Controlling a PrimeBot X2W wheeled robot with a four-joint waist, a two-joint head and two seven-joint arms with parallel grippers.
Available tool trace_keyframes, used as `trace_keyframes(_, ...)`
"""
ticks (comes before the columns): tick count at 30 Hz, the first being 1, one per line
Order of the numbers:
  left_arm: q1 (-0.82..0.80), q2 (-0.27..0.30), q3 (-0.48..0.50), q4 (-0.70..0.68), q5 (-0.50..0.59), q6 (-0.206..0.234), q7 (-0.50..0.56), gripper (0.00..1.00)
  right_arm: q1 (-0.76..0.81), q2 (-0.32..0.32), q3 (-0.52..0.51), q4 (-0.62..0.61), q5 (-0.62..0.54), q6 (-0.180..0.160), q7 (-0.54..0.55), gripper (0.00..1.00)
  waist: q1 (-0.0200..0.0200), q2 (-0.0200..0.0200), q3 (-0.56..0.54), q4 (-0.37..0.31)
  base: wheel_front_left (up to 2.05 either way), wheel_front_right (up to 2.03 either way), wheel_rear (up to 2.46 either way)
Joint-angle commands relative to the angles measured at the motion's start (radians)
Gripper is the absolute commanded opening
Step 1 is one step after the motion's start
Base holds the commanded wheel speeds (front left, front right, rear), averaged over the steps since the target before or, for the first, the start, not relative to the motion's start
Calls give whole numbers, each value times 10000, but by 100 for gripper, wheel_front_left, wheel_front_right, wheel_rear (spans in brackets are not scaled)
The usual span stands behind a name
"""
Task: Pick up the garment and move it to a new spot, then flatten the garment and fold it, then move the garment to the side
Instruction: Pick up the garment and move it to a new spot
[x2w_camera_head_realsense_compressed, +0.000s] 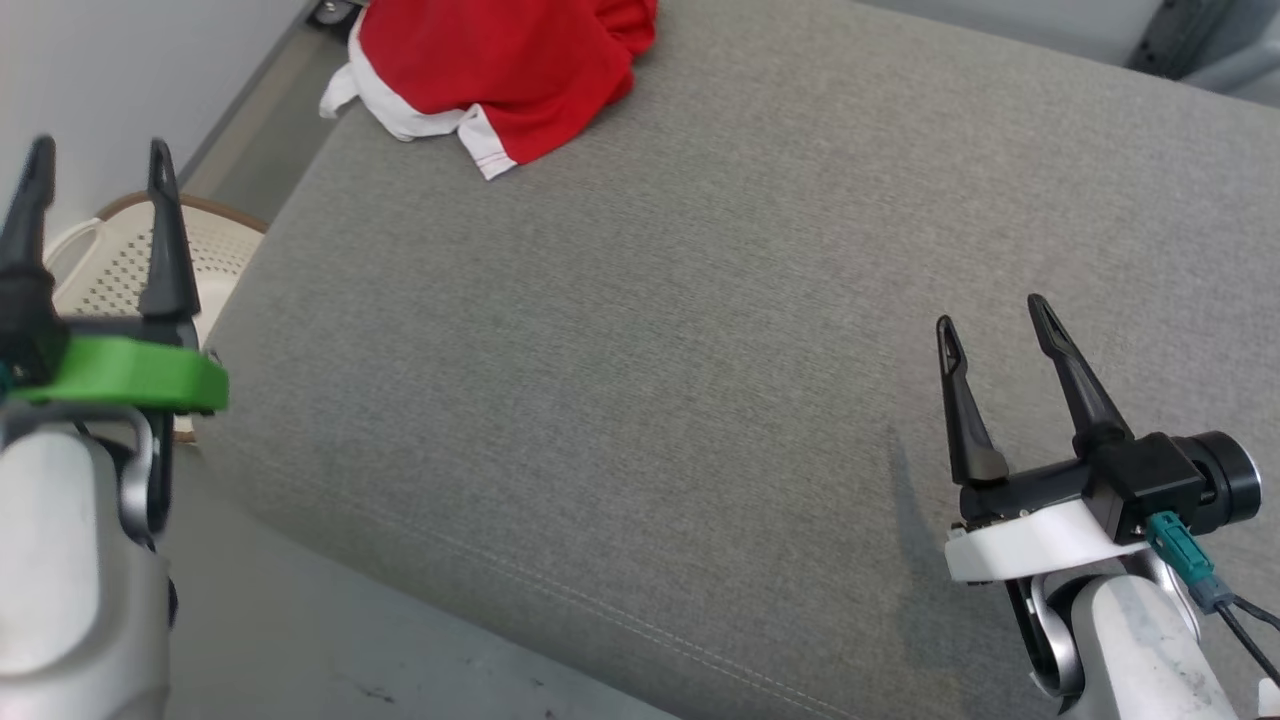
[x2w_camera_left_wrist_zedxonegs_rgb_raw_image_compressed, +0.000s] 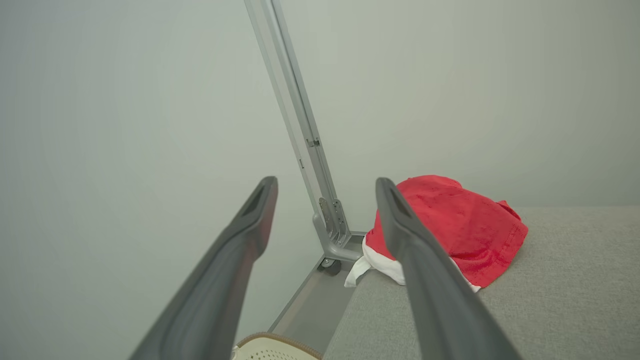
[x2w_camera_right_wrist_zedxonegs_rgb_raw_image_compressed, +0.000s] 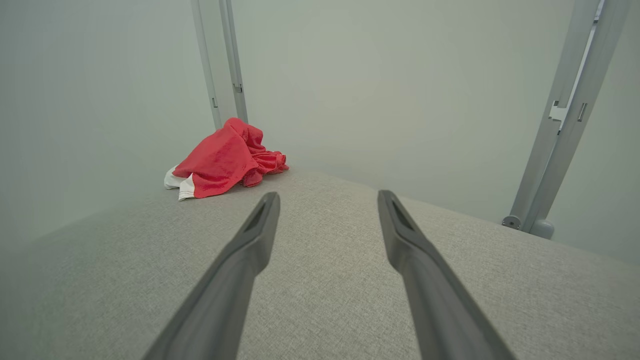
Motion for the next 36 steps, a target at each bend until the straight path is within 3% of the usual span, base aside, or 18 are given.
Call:
trace_keyframes(1, -981, 267, -38, 471, -81, -128, 169, 100, -244, -51, -29, -177, -230, -6, -41, 100, -1, 0, 1158, -1164, 0, 0, 0)
trace_keyframes(6, -2415, 675, -300, 1580, -370, -300, 710, 100, -444, -48, -49, -383, -470, -6, -41, 100, -1, 0, 1732, -1847, 0, 0, 0)
trace_keyframes(18, -4800, 1395, -2183, 5019, -1651, -416, 2135, 100, -456, -39, -326, -1390, -814, -6, -41, 100, -1, 0, 3019, -2981, 0, 0, 0)
trace_keyframes(30, -5630, 1934, -2677, 7032, -3055, -418, 2344, 100, -563, -40, -245, -2109, -957, -6, -41, 100, -1, 0, 3782, -3364, 0, 0, 0)
trace_keyframes(36, -6119, 2362, -2544, 7669, -3111, -329, 1970, 100, -680, -39, -88, -2399, -1055, -6, -41, 100, -1, 0, 4083, -3676, 0, 0, 0)
